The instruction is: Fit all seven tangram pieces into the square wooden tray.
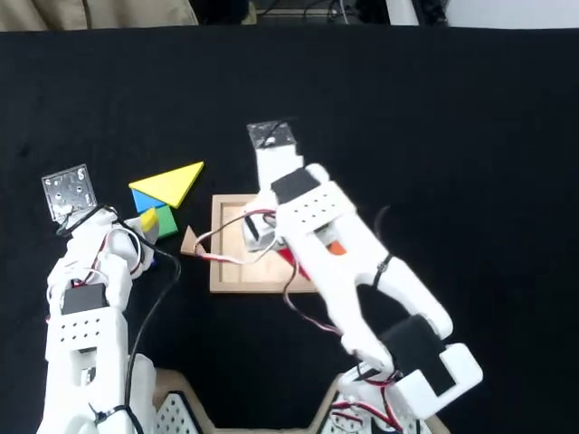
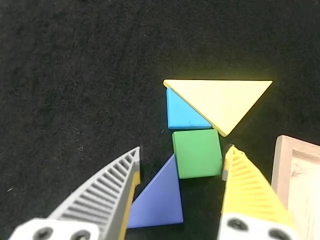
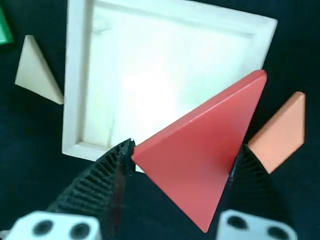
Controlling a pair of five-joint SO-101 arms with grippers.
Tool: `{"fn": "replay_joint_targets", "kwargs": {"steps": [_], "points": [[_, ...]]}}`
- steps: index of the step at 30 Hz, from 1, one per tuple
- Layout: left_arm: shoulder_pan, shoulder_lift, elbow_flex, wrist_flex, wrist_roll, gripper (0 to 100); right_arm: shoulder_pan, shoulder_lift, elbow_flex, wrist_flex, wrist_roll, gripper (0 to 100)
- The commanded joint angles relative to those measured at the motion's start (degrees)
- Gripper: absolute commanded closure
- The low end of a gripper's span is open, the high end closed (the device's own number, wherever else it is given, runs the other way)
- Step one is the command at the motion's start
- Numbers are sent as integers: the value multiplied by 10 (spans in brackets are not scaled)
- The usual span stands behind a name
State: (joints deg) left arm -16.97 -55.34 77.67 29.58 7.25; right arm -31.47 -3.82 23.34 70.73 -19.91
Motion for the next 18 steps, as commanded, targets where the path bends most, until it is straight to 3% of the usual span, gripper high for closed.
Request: {"fn": "replay_joint_targets", "kwargs": {"steps": [1, 18], "points": [[-3, -12, -4, -5, 0, 737, -10, -15, -3, -18, -9, 754], [-2, -12, -4, -5, 0, 737, -11, 82, -8, -62, -9, 758]]}}
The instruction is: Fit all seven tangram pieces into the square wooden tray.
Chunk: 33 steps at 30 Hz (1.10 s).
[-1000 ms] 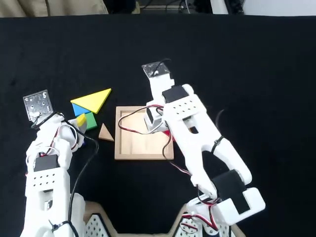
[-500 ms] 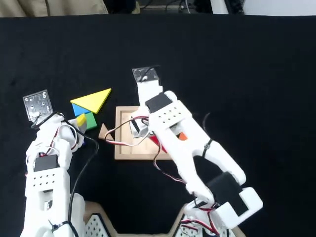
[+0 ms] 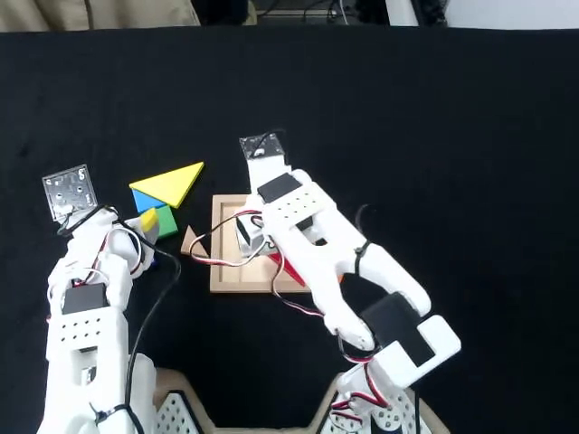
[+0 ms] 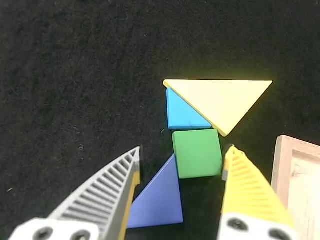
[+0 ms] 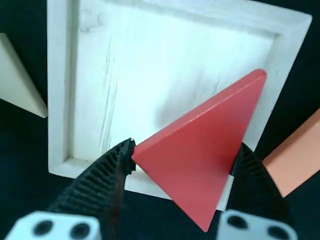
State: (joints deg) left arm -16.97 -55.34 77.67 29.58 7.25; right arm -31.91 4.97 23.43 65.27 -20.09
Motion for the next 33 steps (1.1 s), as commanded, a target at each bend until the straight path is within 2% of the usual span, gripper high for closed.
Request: {"fn": "replay_joint_targets", "kwargs": {"steps": [1, 14, 19, 22, 31, 33], "points": [[-3, -12, -4, -5, 0, 737, -6, -6, -9, -8, -7, 758], [-4, -13, -4, -5, 0, 737, -6, -6, -9, -1, 0, 754], [-4, -13, -4, -5, 0, 737, -7, -6, -12, 24, 74, 754], [-4, -13, -4, -6, 0, 737, -5, -5, -12, 26, 87, 754], [-3, -13, -6, -6, 0, 737, -10, -1, -24, 15, 84, 753], [-2, -13, -6, -6, 0, 737, -12, -1, -38, 12, 58, 754]]}}
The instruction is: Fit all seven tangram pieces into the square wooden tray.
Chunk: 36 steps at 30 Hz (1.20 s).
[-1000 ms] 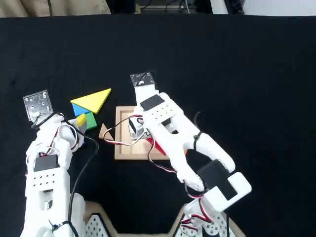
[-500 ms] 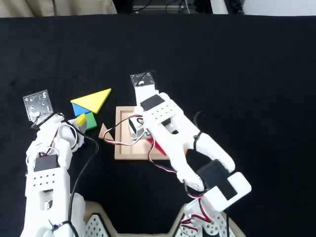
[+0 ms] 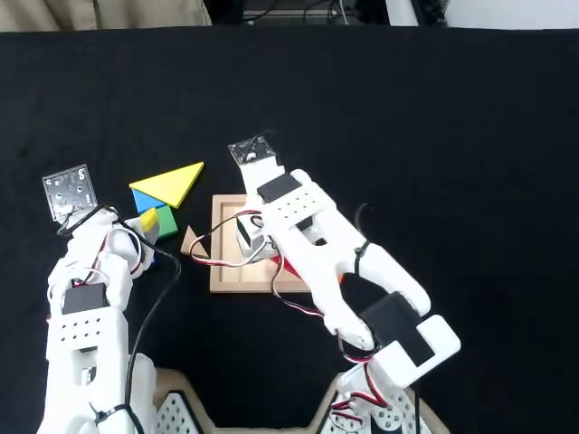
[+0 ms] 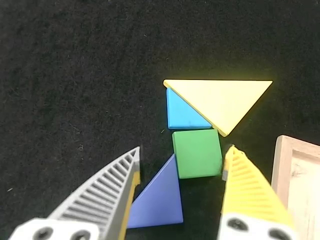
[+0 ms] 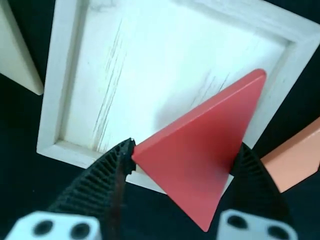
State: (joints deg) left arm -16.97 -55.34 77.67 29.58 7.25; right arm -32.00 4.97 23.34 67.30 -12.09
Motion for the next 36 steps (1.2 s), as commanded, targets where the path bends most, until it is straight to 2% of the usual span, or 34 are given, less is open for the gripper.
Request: {"fn": "replay_joint_targets", "kwargs": {"steps": [1, 4, 6, 12, 14, 20, 27, 33, 36], "points": [[-2, -13, -5, -10, 0, 737, -12, -1, -45, -8, -47, 757], [-4, -13, -4, -16, 0, 737, -13, 0, -59, -8, -132, 758], [-4, -13, -4, -16, 0, 737, -16, 0, -69, -14, -163, 759], [-4, -13, -3, -18, 0, 737, -58, 0, -63, -32, -172, 759], [-4, -13, -3, -18, 0, 737, -57, 6, -60, -53, -173, 759], [-4, -13, -3, -18, 0, 737, -40, 55, -61, -108, -258, 759], [-4, -13, -4, -18, 0, 737, -33, 84, -62, -135, -260, 748], [-4, -13, -4, -18, 0, 737, -35, 83, -62, -132, -260, 577], [-4, -13, -4, -18, 0, 737, -36, 80, -73, -108, -260, 529]]}}
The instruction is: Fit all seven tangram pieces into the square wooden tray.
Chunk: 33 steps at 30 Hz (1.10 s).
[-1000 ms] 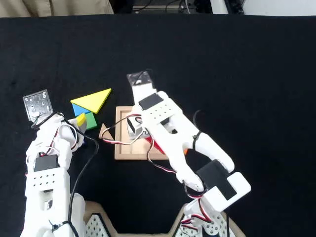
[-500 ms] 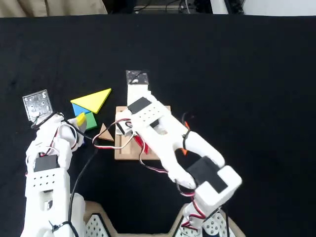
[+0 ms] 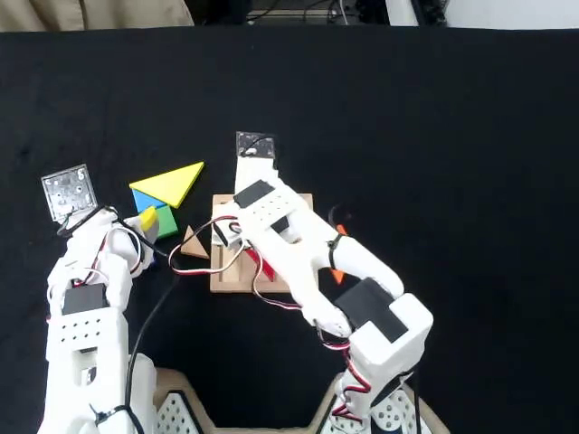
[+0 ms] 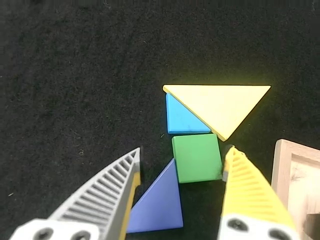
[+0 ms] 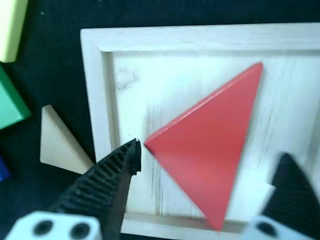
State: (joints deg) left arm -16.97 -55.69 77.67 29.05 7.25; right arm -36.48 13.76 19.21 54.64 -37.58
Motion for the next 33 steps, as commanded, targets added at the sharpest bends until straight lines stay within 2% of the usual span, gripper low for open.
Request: {"fn": "replay_joint_targets", "kwargs": {"steps": [1, 4, 7, 10, 13, 17, 18, 20, 27, 33], "points": [[-4, -10, -4, -13, 0, 737, 8, -11, -45, 43, -4, 528], [-4, -10, -4, -13, 0, 737, 3, -36, -113, 149, 36, 528], [-4, -10, -4, -13, -1, 737, 21, -68, -214, 266, 134, 528], [-4, -10, -4, -13, -1, 737, 61, -70, -306, 340, 232, 548], [-4, -10, -4, -13, -1, 737, 95, -33, -363, 408, 295, 681], [-4, -9, -3, -13, -1, 737, 109, 47, -394, 440, 359, 962], [-2, -8, -3, -13, -1, 737, 106, 68, -400, 440, 393, 994], [0, -5, -3, -13, -1, 737, 97, 103, -408, 441, 450, 955], [-3, -4, -3, -13, -1, 737, 104, 151, -487, 385, 463, 985], [0, -4, -3, -13, 4, 737, 143, 153, -572, 422, 467, 987]]}}
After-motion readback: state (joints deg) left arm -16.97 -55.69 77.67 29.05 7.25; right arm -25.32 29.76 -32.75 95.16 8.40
